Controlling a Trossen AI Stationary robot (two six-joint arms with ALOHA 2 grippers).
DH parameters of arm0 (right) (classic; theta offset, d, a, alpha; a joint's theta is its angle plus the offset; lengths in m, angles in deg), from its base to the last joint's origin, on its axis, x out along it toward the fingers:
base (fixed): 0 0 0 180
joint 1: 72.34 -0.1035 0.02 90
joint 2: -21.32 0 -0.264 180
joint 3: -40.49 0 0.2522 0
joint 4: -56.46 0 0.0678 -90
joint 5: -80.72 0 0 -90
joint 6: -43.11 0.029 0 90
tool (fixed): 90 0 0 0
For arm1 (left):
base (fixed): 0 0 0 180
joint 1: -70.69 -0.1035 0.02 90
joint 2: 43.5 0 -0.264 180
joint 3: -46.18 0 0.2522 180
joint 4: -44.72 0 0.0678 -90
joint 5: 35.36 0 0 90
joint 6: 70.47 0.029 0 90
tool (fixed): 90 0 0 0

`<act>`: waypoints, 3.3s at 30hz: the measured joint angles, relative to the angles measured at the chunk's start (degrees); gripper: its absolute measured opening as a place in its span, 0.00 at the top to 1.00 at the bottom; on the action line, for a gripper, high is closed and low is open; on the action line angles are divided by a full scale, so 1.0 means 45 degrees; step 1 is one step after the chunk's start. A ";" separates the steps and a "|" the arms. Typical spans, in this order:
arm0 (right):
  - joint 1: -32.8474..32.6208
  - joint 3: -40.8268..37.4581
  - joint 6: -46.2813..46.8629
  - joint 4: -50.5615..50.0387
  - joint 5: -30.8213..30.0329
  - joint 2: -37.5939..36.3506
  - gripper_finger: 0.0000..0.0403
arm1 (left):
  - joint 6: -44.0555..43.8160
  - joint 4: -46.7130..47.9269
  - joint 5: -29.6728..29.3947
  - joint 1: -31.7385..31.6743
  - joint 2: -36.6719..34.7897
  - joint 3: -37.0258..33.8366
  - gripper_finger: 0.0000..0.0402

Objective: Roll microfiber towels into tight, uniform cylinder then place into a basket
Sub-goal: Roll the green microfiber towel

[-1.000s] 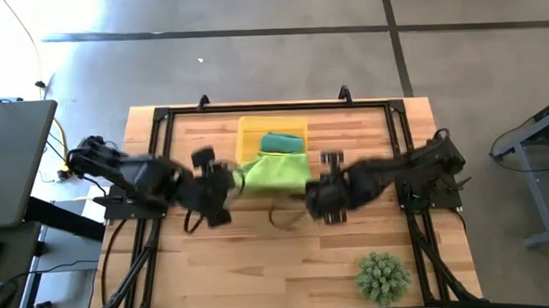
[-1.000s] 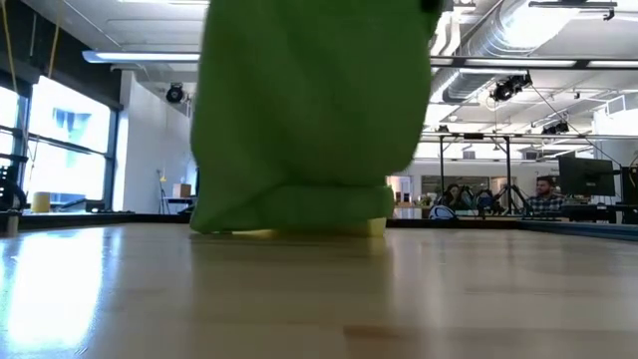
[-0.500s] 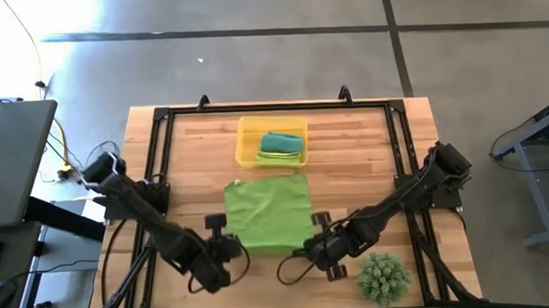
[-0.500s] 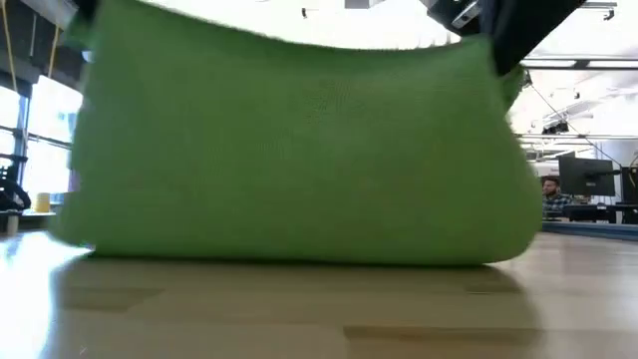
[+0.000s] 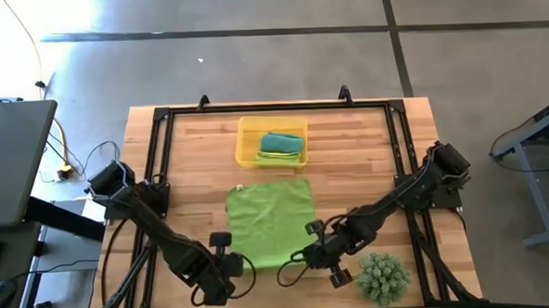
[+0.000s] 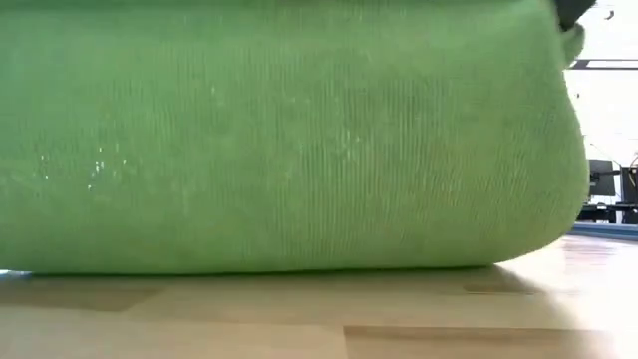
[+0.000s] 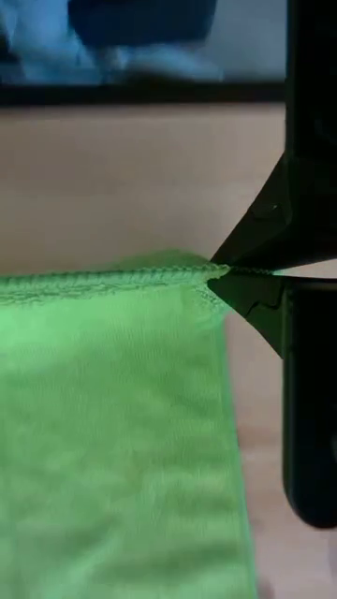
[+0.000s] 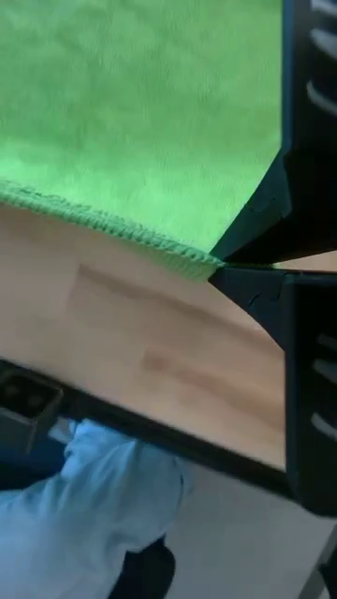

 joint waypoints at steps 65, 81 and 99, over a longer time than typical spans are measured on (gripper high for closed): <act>0.6820 0.0005 -0.5504 -0.2657 -0.1552 0.1295 1.00 | 0.3735 0.4255 -0.2871 -0.7292 0.0889 -0.0991 1.00; 0.7033 0.0005 -0.6678 -0.2338 -0.3075 0.1894 0.84 | 0.3721 0.3610 -0.3542 -0.7510 0.0889 -0.1656 1.00; 0.7023 0.0005 -0.5645 -0.2569 -0.1943 0.1916 0.79 | 0.3414 0.3610 -0.3758 -0.7510 0.0889 -0.1656 0.97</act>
